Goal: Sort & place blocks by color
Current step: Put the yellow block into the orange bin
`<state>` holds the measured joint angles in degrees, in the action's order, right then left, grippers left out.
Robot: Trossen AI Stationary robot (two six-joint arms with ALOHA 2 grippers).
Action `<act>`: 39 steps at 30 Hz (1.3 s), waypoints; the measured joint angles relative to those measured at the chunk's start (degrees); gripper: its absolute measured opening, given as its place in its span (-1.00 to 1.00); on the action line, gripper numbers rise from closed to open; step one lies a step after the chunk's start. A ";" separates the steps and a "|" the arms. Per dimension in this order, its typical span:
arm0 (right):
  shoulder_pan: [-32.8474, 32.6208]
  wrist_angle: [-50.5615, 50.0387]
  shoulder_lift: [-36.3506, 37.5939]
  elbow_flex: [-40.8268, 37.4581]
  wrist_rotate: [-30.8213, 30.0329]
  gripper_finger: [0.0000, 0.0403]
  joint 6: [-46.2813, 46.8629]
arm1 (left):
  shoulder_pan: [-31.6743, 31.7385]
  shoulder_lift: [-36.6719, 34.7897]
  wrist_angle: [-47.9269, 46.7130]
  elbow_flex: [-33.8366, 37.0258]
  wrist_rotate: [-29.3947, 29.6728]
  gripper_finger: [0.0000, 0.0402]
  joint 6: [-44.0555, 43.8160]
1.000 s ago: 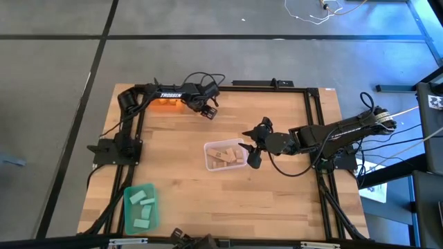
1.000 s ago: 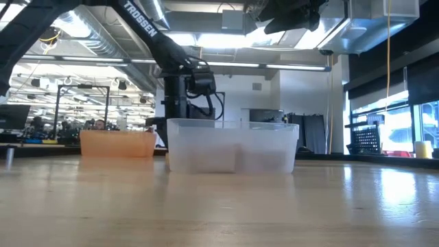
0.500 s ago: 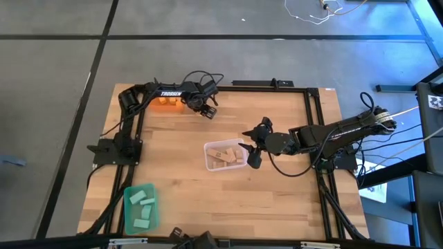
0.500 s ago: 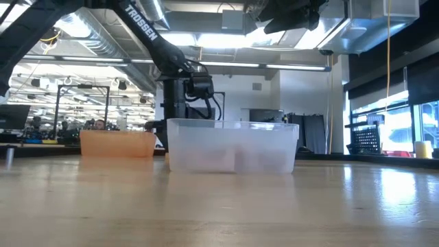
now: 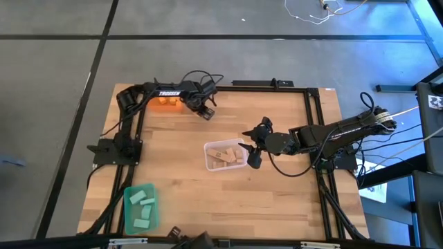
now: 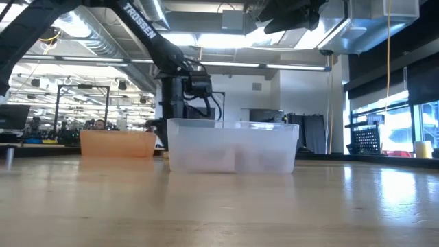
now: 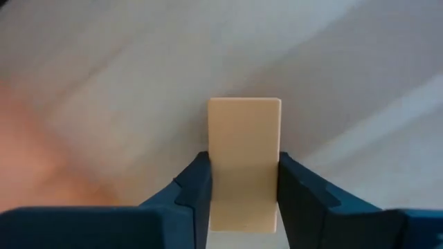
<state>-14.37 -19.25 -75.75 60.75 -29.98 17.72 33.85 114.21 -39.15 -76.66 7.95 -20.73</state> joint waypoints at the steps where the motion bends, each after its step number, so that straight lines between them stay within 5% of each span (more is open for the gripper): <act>1: 0.00 0.00 0.00 0.00 0.00 0.04 0.03 | -0.09 -0.73 -1.51 0.06 0.12 -0.41 0.06; 13: 0.00 -0.48 0.00 0.00 -0.89 0.04 0.08 | -1.86 -14.19 -9.04 -0.09 6.62 -0.41 -0.10; 22: 0.02 -1.11 0.00 0.00 -7.80 0.04 0.23 | 1.94 -22.90 -19.85 -0.09 12.84 -0.41 -2.80; 39: 0.00 -2.91 0.00 0.00 -8.49 0.04 0.23 | 11.94 -15.92 -21.06 -0.11 9.22 -0.41 -2.64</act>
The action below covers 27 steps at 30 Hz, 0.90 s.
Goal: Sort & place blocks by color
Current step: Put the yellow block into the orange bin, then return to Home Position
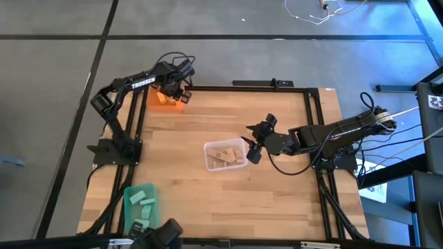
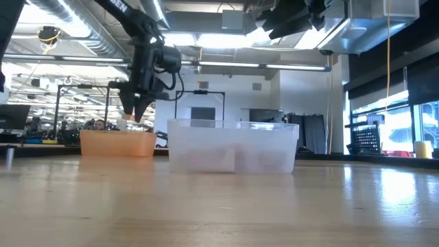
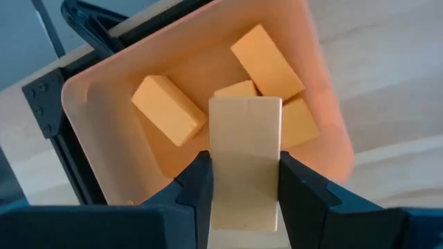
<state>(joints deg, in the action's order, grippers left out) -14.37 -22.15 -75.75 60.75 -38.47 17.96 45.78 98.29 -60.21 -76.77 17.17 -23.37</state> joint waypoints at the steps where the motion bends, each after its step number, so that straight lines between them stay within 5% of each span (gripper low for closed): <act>1: 0.00 0.00 0.00 0.00 0.01 0.04 0.00 | 0.35 0.48 0.12 0.00 0.08 -0.40 -0.01; 8: 0.00 0.00 0.00 0.00 0.01 0.04 -0.04 | 2.06 3.33 0.64 0.00 0.78 -0.17 1.42; 18: 0.00 -0.02 0.00 0.00 0.06 0.04 -0.45 | 1.73 4.01 1.93 0.00 4.25 -0.16 4.96; 27: 0.00 -0.04 0.11 0.00 1.90 -0.18 -1.99 | -1.10 -3.64 1.13 0.00 0.62 -0.58 8.75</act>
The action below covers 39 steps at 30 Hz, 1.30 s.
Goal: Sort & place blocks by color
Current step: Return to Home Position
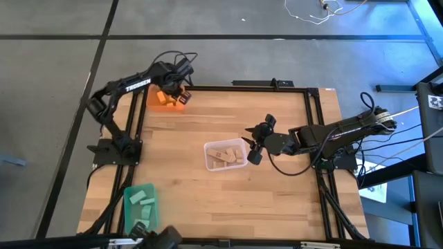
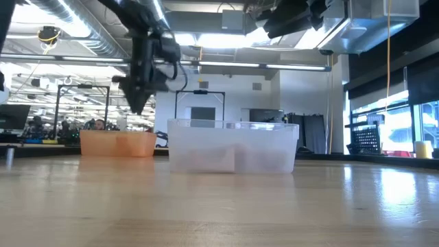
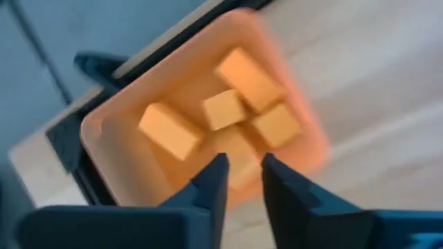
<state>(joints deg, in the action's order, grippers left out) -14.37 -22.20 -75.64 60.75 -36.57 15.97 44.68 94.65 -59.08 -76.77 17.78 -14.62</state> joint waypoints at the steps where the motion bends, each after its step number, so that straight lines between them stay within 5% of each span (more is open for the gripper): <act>1: 0.00 0.02 0.08 0.00 0.27 -0.26 -0.04 | -0.96 -1.13 0.01 0.00 -0.68 -0.66 1.57; 5: -0.02 -0.57 0.36 0.79 0.33 -0.68 -3.46 | -5.99 -5.91 -0.77 0.00 -0.92 -0.95 7.75; 8: -0.11 -2.22 1.19 2.85 0.30 -0.94 -7.34 | -10.53 -9.82 -1.54 0.00 -0.39 -0.96 9.06; 26: -0.37 -31.42 15.39 7.73 -2.85 -0.99 3.10 | -42.03 -32.12 -0.10 2.29 6.69 -1.00 5.64; 39: -3.33 -16.35 33.86 -11.00 5.13 -1.00 -1.95 | -54.41 -49.45 11.52 23.83 11.16 -1.00 -1.95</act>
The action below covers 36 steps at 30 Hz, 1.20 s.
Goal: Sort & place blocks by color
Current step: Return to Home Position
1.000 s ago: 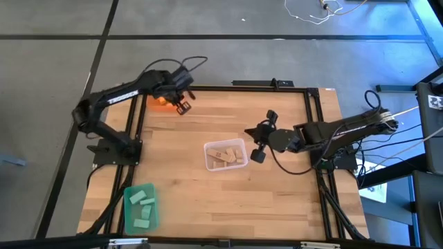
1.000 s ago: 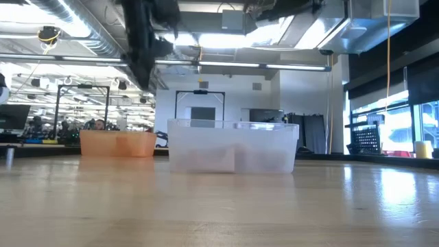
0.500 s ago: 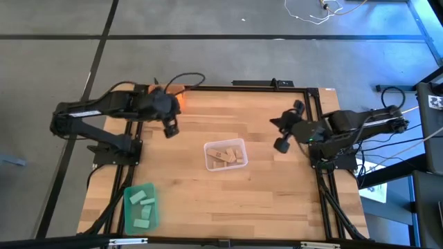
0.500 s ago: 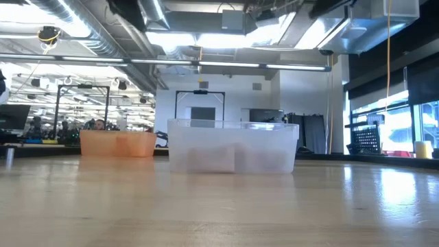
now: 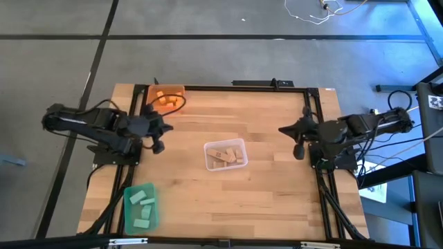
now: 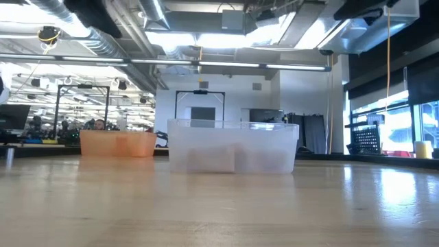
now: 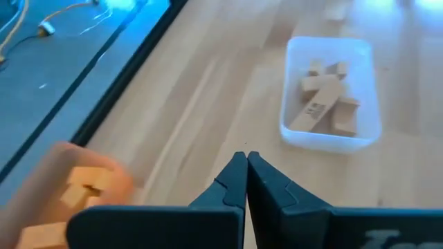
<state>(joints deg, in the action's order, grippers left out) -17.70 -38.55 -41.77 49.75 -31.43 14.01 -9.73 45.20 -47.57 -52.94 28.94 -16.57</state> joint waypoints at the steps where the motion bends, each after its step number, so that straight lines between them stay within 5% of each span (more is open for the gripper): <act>1: -0.07 2.20 1.76 -1.69 0.90 -1.00 -0.94 | -0.69 -1.51 0.95 1.54 0.00 -1.00 0.00; 11: -0.08 14.31 18.03 -15.47 11.04 -1.00 -8.78 | -6.67 -14.96 10.13 11.98 0.12 -1.00 0.17; 23: -0.08 16.91 35.85 -23.96 12.15 -1.00 -9.75 | -8.49 -32.68 11.39 21.47 0.51 -1.00 1.73; 31: -0.08 19.86 41.71 -28.80 14.80 -1.00 -10.04 | -8.44 -44.93 19.08 28.56 -2.51 -1.00 8.07; 36: -0.08 26.06 41.69 -33.00 16.38 -1.00 -12.54 | -8.40 -44.95 23.93 30.73 -3.95 -1.00 11.20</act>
<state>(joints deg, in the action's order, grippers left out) -17.78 -12.49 -0.08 16.75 -15.05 1.47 -18.13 0.25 -23.63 -22.21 24.99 -5.37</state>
